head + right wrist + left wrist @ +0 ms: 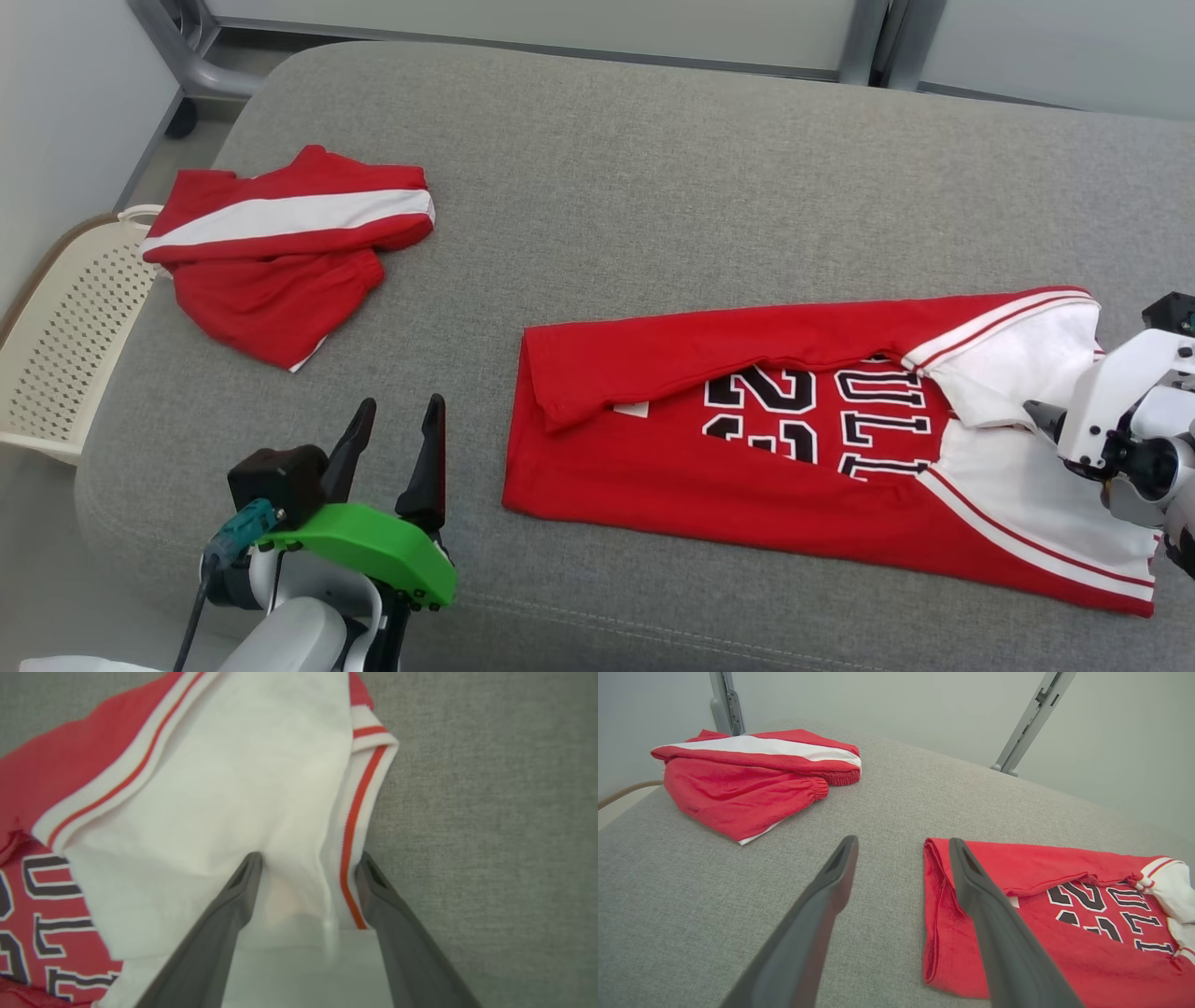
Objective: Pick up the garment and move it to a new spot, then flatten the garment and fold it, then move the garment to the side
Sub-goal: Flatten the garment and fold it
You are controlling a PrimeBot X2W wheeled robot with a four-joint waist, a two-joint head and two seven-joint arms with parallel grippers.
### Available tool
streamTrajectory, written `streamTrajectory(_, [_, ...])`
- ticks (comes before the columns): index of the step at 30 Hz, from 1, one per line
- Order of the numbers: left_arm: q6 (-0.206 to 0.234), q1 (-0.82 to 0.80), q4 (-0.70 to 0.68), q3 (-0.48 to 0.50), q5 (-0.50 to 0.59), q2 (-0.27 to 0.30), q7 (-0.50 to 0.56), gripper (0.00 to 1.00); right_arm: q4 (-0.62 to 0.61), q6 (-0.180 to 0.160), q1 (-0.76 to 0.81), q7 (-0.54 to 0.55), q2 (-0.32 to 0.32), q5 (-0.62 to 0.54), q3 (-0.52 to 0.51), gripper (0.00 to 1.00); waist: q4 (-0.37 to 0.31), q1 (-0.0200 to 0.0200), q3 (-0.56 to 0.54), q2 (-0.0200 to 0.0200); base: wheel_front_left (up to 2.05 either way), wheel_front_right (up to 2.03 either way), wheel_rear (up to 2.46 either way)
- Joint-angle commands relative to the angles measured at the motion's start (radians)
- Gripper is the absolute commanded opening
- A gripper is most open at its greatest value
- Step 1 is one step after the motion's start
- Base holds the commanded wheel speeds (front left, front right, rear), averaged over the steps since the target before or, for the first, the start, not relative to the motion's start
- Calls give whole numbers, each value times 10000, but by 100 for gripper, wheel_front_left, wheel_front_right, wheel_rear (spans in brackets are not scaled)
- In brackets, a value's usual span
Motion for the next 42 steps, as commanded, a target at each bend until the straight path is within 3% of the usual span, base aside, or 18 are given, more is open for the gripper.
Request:
streamTrajectory(1, [-30, -113, -33, 2, -41, 33, 10, 100, -295, 41, 463, 303, 264, -13, 234, 100, -15, 1, -15, 0, 0, 0, 0])
streamTrajectory(3, [-32, -113, -52, -10, -44, 60, 26, 100, -544, 42, 511, 343, 191, -129, 352, 96, -34, 1, -19, 0, 0, 0, 0])
streamTrajectory(4, [-34, -120, -61, -19, -44, 63, 34, 100, -621, 47, 520, 287, 146, -230, 429, 67, -39, 1, -17, 0, 0, 0, 0])
streamTrajectory(5, [-41, -129, -66, -33, -45, 60, 40, 100, -655, 49, 522, 198, 113, -337, 494, 49, -40, 1, -15, 0, 0, 0, 0])
streamTrajectory(7, [-49, -152, -69, -58, -45, 34, 43, 100, -608, 47, 508, 55, 86, -522, 590, 29, -27, 1, -7, 0, 0, 0, 0])
streamTrajectory(8, [-49, -152, -69, -58, -45, 34, 43, 100, -608, 47, 508, 55, 86, -522, 590, 29, -27, 1, -7, 0, 0, 0, 0])
streamTrajectory(9, [-57, -168, -70, -71, -47, 21, 41, 100, -557, 36, 487, -25, 105, -596, 612, 10, -17, 1, 1, 0, 0, 0, 0])
streamTrajectory(10, [-57, -184, -66, -82, -53, 11, 46, 100, -499, 35, 464, -105, 134, -666, 626, 0, -6, 1, 6, 0, 0, 0, 0])
streamTrajectory(18, [-49, -83, 39, -83, -96, 76, 19, 100, -158, 21, 206, -544, 175, -845, 534, 0, -48, 1, -103, 0, 0, 0, 0])
streamTrajectory(35, [-3, 167, -165, -147, -109, 152, 22, 100, -130, 12, -393, -678, -1538, -906, 139, 0, -1234, 1, -323, 0, 0, 0, 0])
streamTrajectory(42, [23, 77, -186, -170, -106, 133, 67, 100, -137, 13, -566, -753, -1741, -954, 28, 0, -1629, 1, -284, 0, 0, 0, 0])
